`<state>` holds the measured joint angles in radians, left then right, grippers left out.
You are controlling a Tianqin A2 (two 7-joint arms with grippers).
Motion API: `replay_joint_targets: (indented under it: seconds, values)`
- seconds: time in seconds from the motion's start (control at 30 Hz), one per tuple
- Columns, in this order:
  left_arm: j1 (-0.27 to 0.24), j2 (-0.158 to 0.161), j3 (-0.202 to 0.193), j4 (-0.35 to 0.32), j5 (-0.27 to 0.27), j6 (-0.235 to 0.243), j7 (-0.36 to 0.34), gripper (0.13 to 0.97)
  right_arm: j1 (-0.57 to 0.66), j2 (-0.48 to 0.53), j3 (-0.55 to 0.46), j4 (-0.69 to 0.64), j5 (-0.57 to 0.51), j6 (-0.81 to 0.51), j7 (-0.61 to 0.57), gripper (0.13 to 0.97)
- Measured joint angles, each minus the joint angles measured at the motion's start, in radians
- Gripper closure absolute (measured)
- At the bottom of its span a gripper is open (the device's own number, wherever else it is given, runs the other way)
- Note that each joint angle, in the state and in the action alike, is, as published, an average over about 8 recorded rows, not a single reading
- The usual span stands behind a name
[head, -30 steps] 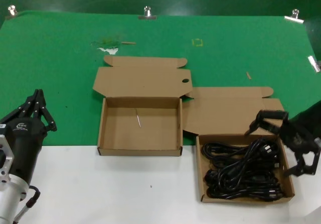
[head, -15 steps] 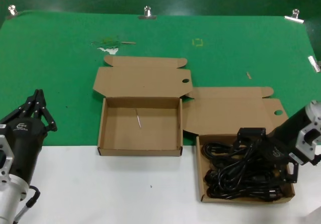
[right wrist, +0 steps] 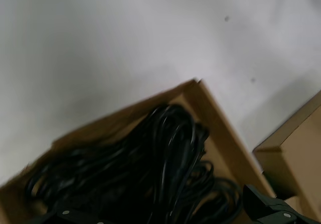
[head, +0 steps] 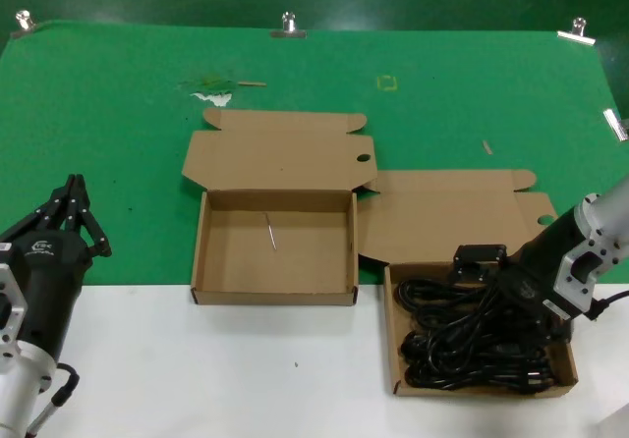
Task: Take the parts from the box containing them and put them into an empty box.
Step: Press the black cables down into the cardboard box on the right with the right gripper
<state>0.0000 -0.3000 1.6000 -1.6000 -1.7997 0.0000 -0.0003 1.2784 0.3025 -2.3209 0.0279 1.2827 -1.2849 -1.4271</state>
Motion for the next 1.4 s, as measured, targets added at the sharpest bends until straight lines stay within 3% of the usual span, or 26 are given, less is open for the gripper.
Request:
replay_joint_targets:
  seconds: [0.6, 1.33, 1.4]
  values:
    - [0.0, 0.0, 0.0, 0.0, 0.0, 0.0, 0.0, 0.946, 0.023, -0.074, -0.028, -0.017, -0.087, 0.123, 0.045, 0.129]
    - [0.0, 0.0, 0.0, 0.0, 0.0, 0.0, 0.0, 0.946, 0.006, -0.098, -0.013, -0.017, -0.112, 0.112, 0.062, 0.129]
    - [0.0, 0.0, 0.0, 0.0, 0.0, 0.0, 0.0, 0.946, 0.008, -0.098, -0.011, -0.017, -0.113, 0.111, 0.063, 0.17]
